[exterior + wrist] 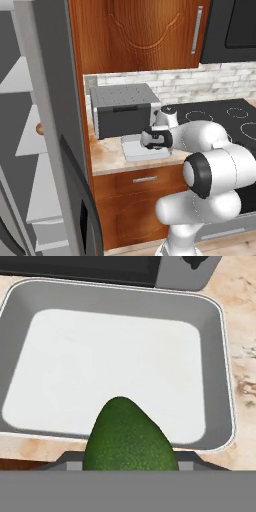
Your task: Take the avocado and onion out of the freezer and place them in the tupperware container on the counter. Then put the tupperware containing the vegetables back in the freezer.
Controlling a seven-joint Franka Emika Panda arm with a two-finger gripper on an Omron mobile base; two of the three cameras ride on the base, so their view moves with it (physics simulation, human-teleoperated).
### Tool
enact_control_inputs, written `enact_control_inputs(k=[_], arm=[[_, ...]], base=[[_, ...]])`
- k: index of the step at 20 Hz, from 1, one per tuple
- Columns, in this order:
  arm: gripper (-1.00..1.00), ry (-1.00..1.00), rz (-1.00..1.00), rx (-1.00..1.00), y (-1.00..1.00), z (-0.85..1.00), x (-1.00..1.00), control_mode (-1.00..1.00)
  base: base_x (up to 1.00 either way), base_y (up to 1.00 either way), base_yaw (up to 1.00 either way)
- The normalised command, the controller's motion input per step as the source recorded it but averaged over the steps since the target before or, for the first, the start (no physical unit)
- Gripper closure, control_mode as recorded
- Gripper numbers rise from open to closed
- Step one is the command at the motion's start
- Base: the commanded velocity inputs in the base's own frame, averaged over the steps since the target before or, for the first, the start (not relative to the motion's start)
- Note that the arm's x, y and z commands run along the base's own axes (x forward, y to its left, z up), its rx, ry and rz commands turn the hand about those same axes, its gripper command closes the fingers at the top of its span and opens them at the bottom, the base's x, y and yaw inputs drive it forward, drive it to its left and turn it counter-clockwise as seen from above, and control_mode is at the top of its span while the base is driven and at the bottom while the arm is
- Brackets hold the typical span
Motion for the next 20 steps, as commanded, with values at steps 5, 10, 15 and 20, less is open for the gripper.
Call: enact_control_inputs(k=[5,10,15,20], arm=[[1.0,0.0,0.0,0.0,0.0,-0.3,0.13,-1.0],[1.0,0.0,0.0,0.0,0.0,-0.15,0.24,-1.0],[1.0,0.0,0.0,0.0,0.0,-0.17,0.17,-1.0],[-1.0,0.0,0.0,0.0,0.0,-0.13,0.08,-1.0]], base=[[0.0,0.0,0.0],[0.0,0.0,0.0],[0.0,0.0,0.0],[0.0,0.0,0.0]])
